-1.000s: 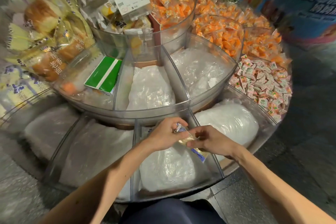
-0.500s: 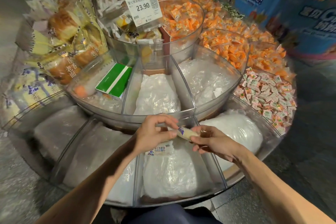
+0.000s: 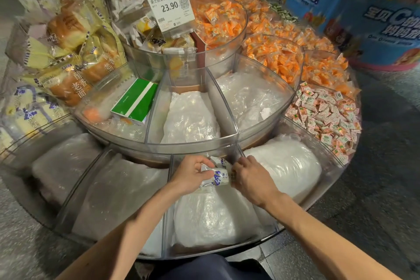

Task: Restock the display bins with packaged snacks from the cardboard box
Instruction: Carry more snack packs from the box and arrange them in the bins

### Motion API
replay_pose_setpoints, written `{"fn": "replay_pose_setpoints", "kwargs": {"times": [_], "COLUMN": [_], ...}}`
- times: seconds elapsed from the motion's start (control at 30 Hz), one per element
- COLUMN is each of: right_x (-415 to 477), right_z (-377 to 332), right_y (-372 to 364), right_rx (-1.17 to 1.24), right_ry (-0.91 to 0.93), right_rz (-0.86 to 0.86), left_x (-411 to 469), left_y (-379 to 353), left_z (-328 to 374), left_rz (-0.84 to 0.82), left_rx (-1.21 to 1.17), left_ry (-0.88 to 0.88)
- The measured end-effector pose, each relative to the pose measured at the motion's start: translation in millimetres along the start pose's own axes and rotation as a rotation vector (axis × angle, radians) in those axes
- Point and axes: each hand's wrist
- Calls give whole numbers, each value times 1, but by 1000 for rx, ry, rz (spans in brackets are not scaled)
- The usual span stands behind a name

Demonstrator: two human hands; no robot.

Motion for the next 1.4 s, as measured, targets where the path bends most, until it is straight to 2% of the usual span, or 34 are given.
{"fn": "replay_pose_setpoints", "kwargs": {"times": [0.07, 0.17, 0.47, 0.73, 0.87, 1.0, 1.13, 1.2, 1.4], "right_x": [8, 18, 19, 13, 9, 20, 30, 30, 6], "right_z": [-7, -5, 4, -5, -32, -111, -241, -312, -537], "right_y": [-12, -26, -55, -40, -5, 18, -7, -38, -154], "right_rx": [-127, -146, -89, 46, 32, 95, 99, 124, 258], "right_ry": [-30, -145, -322, -314, -274, -104, 222, 385, 749], "right_rz": [-100, -184, -267, -170, -110, -26, 21, -18, -250], "left_x": [11, 22, 32, 31, 10, -43, -141, -205, -431], "left_y": [-12, -27, -49, -40, 3, 89, 188, 230, 305], "left_z": [-10, -18, -20, -21, -18, -24, -73, -112, -259], "left_rz": [34, 47, -6, -38, 51, 240, 483, 623, 859], "left_rx": [105, 269, 654, 631, 564, 362, 295, 292, 327], "left_ry": [38, 78, -69, -112, -186, -187, -120, -44, 349]}}
Point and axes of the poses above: each hand's wrist, its own x-axis towards the middle knuckle, its own y-axis out of the back of the hand, z = x × y, and after that the axes turned 15 degrees about x, right-handed
